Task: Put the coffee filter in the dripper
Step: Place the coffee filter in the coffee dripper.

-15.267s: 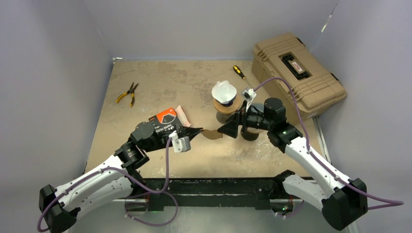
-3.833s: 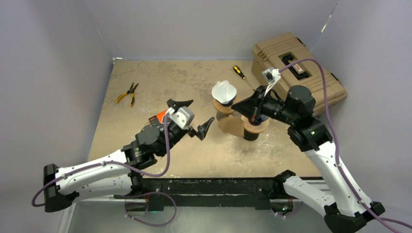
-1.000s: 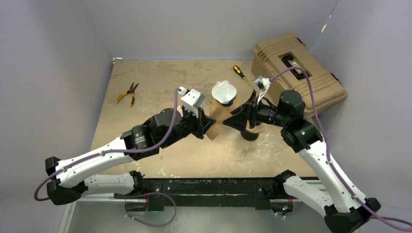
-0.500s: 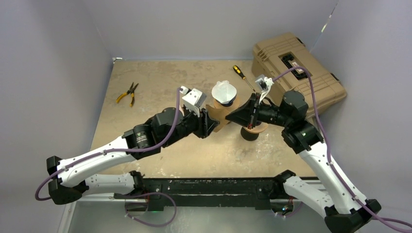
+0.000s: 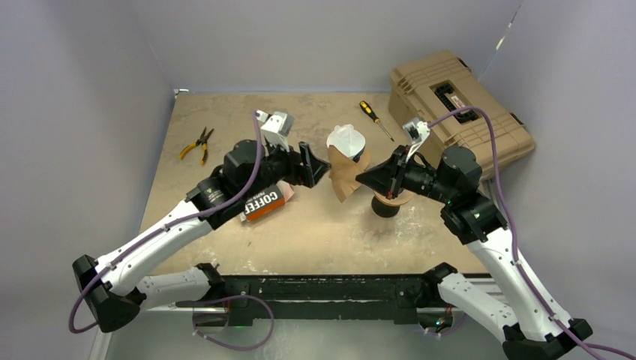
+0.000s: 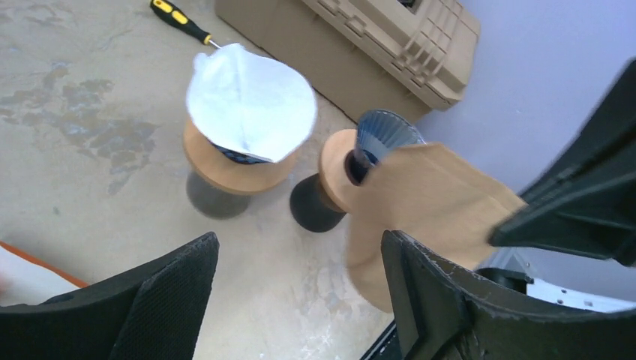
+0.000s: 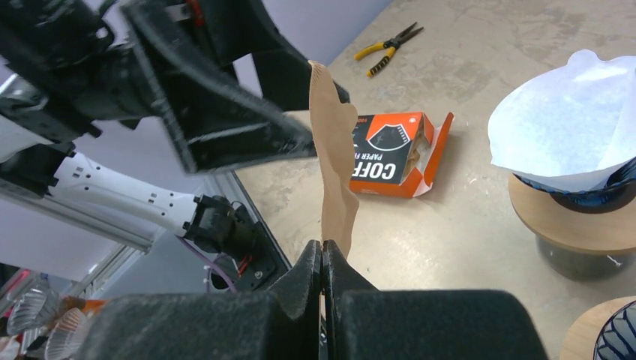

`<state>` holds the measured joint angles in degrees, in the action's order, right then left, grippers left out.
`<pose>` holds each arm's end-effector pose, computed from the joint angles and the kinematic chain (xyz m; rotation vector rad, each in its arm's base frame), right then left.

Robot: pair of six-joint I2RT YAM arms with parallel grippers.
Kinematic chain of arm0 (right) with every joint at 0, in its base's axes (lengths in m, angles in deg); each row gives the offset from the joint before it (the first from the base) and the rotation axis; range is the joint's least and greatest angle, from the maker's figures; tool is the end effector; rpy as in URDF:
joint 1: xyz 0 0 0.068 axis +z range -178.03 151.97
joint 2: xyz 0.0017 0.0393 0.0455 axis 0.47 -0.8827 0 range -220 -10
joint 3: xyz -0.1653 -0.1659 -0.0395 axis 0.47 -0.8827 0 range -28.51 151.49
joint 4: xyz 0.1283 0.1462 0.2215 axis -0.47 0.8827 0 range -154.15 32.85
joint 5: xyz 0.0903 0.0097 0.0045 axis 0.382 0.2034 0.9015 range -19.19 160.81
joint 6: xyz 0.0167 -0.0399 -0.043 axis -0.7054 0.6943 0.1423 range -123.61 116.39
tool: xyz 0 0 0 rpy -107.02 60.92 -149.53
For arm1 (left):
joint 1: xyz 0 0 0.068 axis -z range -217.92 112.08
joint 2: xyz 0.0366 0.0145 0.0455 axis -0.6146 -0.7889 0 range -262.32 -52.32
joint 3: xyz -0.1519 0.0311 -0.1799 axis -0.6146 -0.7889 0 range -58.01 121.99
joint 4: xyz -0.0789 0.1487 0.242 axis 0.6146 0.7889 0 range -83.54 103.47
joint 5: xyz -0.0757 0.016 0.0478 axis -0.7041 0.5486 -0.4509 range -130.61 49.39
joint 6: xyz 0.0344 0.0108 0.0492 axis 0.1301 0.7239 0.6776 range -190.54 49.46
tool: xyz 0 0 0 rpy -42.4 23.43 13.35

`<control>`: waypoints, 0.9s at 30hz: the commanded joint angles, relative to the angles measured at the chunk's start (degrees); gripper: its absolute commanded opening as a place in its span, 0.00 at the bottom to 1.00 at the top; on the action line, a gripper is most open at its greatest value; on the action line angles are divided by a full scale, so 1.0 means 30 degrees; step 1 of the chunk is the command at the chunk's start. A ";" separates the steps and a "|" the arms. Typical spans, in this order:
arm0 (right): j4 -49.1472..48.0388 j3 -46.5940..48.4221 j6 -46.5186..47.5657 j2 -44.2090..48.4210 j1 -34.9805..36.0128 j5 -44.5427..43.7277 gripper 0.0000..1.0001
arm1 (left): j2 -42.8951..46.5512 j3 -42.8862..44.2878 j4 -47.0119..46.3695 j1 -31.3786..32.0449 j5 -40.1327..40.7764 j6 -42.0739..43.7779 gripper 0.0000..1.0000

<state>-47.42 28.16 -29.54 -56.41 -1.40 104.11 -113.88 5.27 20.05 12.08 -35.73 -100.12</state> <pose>0.2031 0.1299 0.3745 -0.4768 1.7426 1.1580 0.2003 -0.2327 0.3572 0.2680 1.8536 -0.9110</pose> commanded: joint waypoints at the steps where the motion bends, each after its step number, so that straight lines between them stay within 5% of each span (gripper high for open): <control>1: 0.0345 0.0913 0.0004 0.0383 0.0003 -0.0611 0.00 | 0.0630 -0.1738 -0.3061 -0.3177 -0.5576 -0.1926 0.77; 6: 0.0186 0.1262 -0.0262 0.0328 0.0021 -0.0083 0.00 | 0.1066 -0.4233 -0.7686 -0.6331 -1.0561 -0.4297 0.66; 10: -0.0179 0.1334 -0.0614 0.0154 0.0028 0.0468 0.00 | 0.0399 -0.4664 -0.9364 -0.6500 -1.2348 -0.4840 0.60; 17: -0.1162 0.1015 -0.1187 -0.0040 0.0011 0.1366 0.00 | -0.0179 -0.5269 -1.1142 -0.6222 -1.2788 -0.5660 0.60; 27: -0.0901 0.0712 -0.1404 -0.0478 0.0002 0.0010 0.00 | -0.0849 -0.4565 -1.2378 -0.4342 -1.3216 -0.5999 0.26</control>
<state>-48.91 29.78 -33.02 -57.48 -1.40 106.36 -117.31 -10.09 -12.82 -1.78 -73.80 -117.54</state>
